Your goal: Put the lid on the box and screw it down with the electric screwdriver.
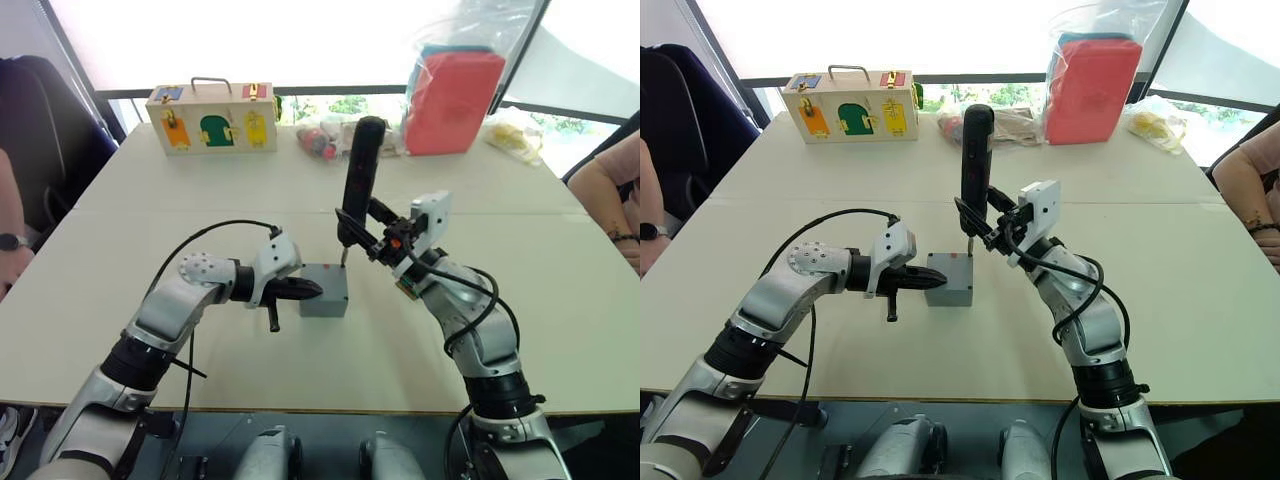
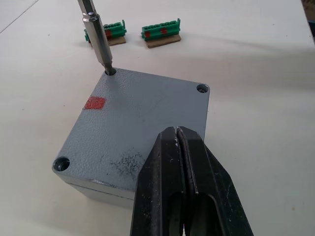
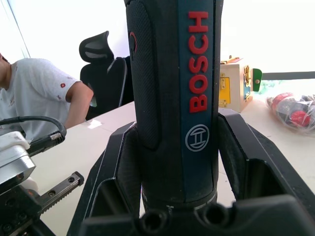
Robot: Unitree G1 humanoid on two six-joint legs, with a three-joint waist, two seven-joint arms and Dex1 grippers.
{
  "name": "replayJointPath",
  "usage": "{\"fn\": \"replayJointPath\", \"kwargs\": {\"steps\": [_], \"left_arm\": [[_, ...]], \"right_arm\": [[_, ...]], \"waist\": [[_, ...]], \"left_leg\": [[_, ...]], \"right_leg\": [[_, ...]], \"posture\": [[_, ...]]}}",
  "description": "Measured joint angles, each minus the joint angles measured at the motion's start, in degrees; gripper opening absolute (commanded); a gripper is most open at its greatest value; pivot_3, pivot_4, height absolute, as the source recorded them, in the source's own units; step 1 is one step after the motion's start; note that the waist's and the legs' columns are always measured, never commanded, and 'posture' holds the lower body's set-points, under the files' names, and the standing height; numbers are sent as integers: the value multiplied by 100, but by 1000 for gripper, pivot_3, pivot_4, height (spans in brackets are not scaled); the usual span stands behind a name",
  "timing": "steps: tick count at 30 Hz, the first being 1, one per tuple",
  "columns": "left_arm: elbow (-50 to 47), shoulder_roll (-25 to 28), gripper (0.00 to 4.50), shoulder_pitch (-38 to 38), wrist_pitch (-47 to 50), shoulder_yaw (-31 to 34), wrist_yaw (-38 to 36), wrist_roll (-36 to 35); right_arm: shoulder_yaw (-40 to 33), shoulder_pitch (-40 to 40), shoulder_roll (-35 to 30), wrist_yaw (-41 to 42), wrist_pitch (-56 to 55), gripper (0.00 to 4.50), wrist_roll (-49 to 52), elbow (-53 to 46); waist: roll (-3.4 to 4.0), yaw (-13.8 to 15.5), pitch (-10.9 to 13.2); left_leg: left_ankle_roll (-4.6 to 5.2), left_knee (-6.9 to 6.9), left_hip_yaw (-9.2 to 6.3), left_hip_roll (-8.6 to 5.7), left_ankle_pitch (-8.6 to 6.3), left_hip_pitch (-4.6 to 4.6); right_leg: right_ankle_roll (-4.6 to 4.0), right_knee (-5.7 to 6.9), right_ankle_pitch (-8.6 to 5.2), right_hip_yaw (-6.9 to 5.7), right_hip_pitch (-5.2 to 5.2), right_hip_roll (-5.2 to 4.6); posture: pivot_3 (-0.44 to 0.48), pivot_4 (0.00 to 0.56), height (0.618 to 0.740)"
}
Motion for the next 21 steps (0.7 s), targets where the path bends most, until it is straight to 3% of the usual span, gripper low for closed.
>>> {"fn": "replayJointPath", "kwargs": {"steps": [21], "left_arm": [[43, -5, 0, 16, -4, -1, -6, 24]], "right_arm": [[89, 73, 90, -36, -83, 1929, -113, -10]], "waist": [[-10, -16, -57]], "left_leg": [[-6, -59, -3, -1, -6, 12]], "right_leg": [[-16, -42, -8, 1, 0, -13]], "posture": [[0, 150, 740]]}}
